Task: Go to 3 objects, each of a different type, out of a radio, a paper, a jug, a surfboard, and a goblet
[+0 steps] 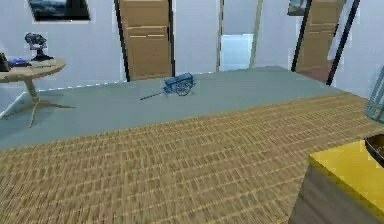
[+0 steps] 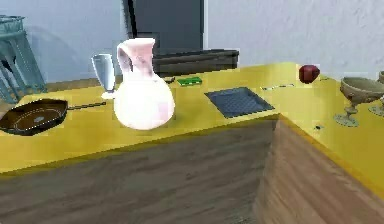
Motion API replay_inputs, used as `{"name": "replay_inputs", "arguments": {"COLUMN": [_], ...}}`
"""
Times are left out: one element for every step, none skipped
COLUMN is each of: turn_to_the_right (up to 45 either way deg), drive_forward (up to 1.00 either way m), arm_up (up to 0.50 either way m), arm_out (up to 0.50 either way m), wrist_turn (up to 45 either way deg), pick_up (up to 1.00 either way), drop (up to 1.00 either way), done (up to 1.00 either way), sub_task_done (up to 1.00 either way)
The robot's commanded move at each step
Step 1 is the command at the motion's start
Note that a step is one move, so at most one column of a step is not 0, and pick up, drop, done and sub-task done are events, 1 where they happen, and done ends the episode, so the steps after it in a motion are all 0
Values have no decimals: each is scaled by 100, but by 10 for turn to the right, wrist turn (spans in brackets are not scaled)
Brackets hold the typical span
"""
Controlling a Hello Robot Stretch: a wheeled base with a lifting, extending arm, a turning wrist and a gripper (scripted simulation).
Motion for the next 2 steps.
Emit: {"name": "replay_inputs", "arguments": {"turn_to_the_right": [-300, 0], "drive_forward": [0, 100], "arm_up": [0, 0], "arm_out": [0, 0], "wrist_turn": [0, 0], "pick_up": [0, 0], "drop": [0, 0], "done": [0, 0], "sub_task_done": [0, 0]}}
